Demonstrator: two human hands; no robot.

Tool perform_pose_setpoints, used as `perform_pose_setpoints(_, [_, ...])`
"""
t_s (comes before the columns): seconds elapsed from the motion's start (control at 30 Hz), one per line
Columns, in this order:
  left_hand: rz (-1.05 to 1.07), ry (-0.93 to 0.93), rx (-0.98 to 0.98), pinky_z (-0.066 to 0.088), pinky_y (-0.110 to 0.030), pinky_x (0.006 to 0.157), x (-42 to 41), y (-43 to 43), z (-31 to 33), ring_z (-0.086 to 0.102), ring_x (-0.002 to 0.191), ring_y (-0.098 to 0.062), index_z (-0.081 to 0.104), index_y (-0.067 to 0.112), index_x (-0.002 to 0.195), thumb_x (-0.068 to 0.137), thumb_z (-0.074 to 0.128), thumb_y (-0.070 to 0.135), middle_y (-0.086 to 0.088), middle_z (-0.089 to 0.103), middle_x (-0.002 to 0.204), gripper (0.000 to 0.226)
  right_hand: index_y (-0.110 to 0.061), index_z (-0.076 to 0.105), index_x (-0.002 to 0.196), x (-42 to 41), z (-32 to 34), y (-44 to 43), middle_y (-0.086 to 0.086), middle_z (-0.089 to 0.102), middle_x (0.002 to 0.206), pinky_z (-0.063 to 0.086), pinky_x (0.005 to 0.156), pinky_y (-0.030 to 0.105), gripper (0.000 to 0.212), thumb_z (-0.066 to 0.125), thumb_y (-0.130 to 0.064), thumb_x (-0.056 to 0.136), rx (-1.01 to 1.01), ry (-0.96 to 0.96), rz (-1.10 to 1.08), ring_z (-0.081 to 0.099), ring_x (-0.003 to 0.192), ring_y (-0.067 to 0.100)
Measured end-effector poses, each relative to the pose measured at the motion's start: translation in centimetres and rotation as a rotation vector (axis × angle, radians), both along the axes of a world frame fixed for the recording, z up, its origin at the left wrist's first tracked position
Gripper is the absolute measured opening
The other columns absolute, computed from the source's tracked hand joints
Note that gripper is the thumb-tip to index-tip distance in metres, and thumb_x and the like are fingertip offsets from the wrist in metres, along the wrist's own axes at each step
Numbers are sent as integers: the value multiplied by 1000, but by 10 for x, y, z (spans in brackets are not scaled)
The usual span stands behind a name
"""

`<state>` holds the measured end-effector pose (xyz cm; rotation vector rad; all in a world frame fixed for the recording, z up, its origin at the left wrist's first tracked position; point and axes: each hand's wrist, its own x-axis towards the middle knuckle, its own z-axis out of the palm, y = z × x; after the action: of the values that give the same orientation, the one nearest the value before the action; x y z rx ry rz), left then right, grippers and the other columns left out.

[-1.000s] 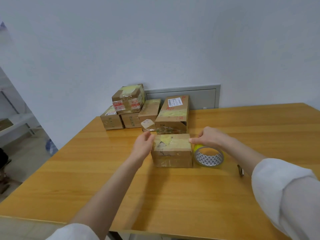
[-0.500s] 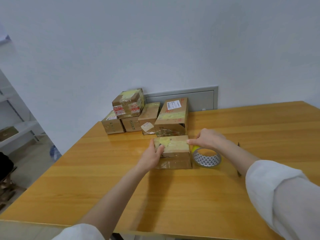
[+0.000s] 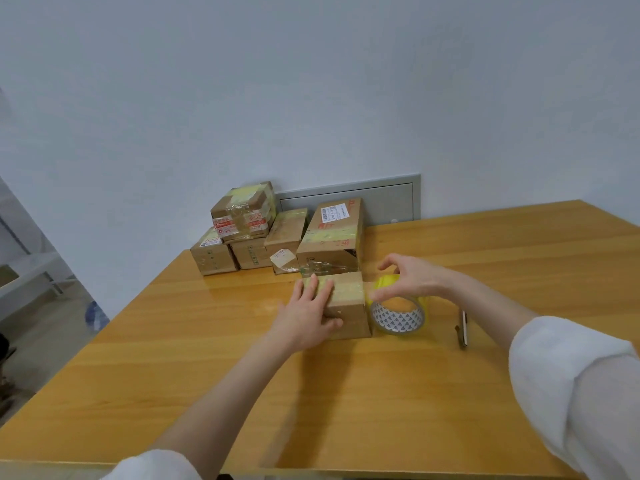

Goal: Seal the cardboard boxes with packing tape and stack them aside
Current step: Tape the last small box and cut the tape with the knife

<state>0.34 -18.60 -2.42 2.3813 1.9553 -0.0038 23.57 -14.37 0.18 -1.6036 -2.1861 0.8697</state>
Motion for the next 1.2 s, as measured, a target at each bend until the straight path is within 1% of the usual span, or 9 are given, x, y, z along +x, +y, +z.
perform_pose_setpoints(0.1, [-6, 119, 36, 2, -60, 113, 15, 10, 20, -8, 147, -27, -12, 27, 152, 75, 63, 66, -4, -12, 160, 114, -21, 39, 136, 15, -9, -6, -2, 49, 128, 42, 87, 29, 82, 82, -42, 69, 4, -75, 6, 48, 108, 16])
perform_pose_setpoints(0.23, [-169, 145, 38, 1, -52, 118, 47, 24, 30, -9, 148, -22, -13, 23, 152, 69, 74, 58, 0, -9, 161, 126, -19, 41, 135, 14, -25, -12, 3, 57, 120, 45, 80, 28, 71, 77, -24, 74, 69, -64, -27, 52, 100, 19])
perform_pose_setpoints(0.37, [-180, 117, -48, 27, -51, 113, 52, 33, 31, 22, 143, -27, 1, 25, 154, 65, 79, 56, -3, 15, 159, 122, -21, 50, 129, 14, -21, -12, 5, 61, 117, 46, 76, 28, 57, 72, -18, 76, 177, -27, -66, 56, 98, 20])
perform_pose_setpoints(0.43, [-188, -86, -15, 39, -41, 106, 44, 37, 37, 36, 134, -23, 12, 24, 153, 62, 82, 52, -2, 25, 152, 118, -24, 54, 121, 16, -6, -10, -1, 60, 112, 47, 76, 28, 53, 75, -17, 73, 247, 142, -101, 56, 98, 17])
perform_pose_setpoints(0.53, [-180, -519, 39, 33, -29, 106, 32, 42, 50, 38, 130, -20, 22, 25, 151, 61, 87, 40, -3, 33, 144, 112, -25, 59, 113, 13, 34, -6, -7, 61, 100, 46, 76, 24, 50, 81, -15, 69, 370, 472, -177, 57, 91, 13])
perform_pose_setpoints(0.63, [-162, -884, 7, 38, -42, 109, 21, 37, 48, 44, 126, -19, 34, 29, 145, 63, 88, 31, -1, 45, 137, 98, -21, 59, 112, -3, 57, -4, -3, 65, 92, 50, 80, 34, 44, 76, -6, 74, 340, 667, -121, 61, 86, 17])
perform_pose_setpoints(0.9, [-84, -1046, -21, 42, -33, 103, -10, 24, 29, 44, 125, -13, 40, 47, 123, 68, 85, 32, 5, 47, 136, 73, -25, 57, 128, -45, 64, -1, -5, 61, 110, 47, 83, 29, 57, 63, -1, 77, 408, 482, 17, 56, 101, 15])
perform_pose_setpoints(1.07, [-89, -1121, -65, 50, -30, 96, -24, 20, 24, 50, 121, -13, 38, 31, 138, 72, 81, 25, 5, 47, 133, 79, -30, 64, 122, -31, 84, 2, -8, 67, 98, 46, 69, 22, 57, 60, -3, 72, 472, 236, 28, 59, 82, 14])
perform_pose_setpoints(1.2, [-76, -1168, -116, 52, -28, 92, -33, 19, 21, 52, 120, -13, 38, 34, 138, 73, 80, 21, 14, 47, 129, 78, -34, 66, 119, 0, 81, 4, -27, 60, 85, 40, 65, 12, 52, 65, -7, 74, 369, 156, 6, 56, 72, -7])
